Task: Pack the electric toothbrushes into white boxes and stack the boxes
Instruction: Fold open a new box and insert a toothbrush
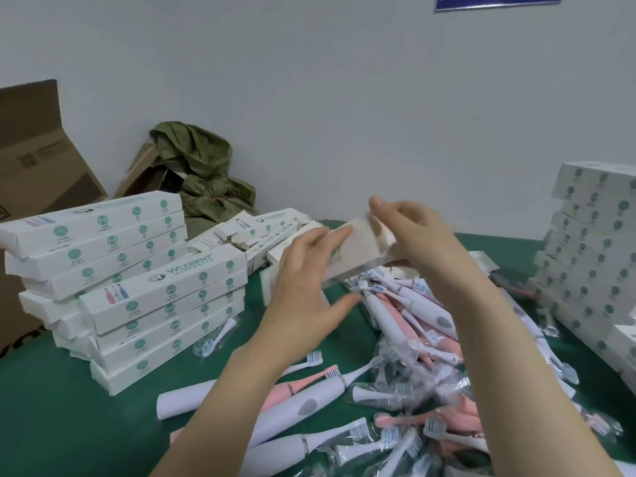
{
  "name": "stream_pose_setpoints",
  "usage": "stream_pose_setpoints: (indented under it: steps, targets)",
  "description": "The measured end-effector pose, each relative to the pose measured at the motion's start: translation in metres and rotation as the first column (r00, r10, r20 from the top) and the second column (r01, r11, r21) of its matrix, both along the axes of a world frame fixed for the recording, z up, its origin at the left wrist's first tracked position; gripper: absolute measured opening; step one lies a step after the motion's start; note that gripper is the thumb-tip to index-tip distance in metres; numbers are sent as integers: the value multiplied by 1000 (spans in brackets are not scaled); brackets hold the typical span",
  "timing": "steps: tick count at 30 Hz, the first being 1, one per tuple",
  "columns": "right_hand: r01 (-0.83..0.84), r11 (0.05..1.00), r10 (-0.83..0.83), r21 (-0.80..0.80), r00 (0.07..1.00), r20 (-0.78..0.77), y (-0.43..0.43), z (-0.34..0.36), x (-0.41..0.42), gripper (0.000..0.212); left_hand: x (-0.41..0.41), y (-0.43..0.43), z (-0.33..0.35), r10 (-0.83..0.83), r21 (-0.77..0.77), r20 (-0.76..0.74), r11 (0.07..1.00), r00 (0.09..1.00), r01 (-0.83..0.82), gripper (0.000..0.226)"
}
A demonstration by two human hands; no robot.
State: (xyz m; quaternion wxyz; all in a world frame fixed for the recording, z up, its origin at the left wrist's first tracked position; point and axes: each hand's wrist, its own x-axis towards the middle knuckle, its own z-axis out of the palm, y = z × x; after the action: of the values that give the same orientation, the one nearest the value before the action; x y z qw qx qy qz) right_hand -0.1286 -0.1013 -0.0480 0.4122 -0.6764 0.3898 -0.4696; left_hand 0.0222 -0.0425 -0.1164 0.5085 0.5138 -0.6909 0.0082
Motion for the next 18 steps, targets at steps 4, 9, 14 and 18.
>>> stream_pose_setpoints:
  steps: [4, 9, 14, 18]
  targets:
    - [-209, 970, 182, 124, 963, 200, 3, -1, 0, 18, 11, -3, -1, 89, -16, -83, 996, 993, -91, 72]
    - [-110, 987, 87, 114, 978, 187, 7, -1, 8, 9, 4, 4, 5, -67, -125, -58, 990, 996, 60, 41]
    - [4, 997, 2, -78, 997, 75, 18, 1, 27, 4, -1, 7, 19, -1, -219, -186, 975, 983, -41, 19]
    - [-7, 988, 10, -157, 1000, 17, 26, 4, 38, 5, 0, 8, 30, 29, -168, -282, 983, 959, -79, 13]
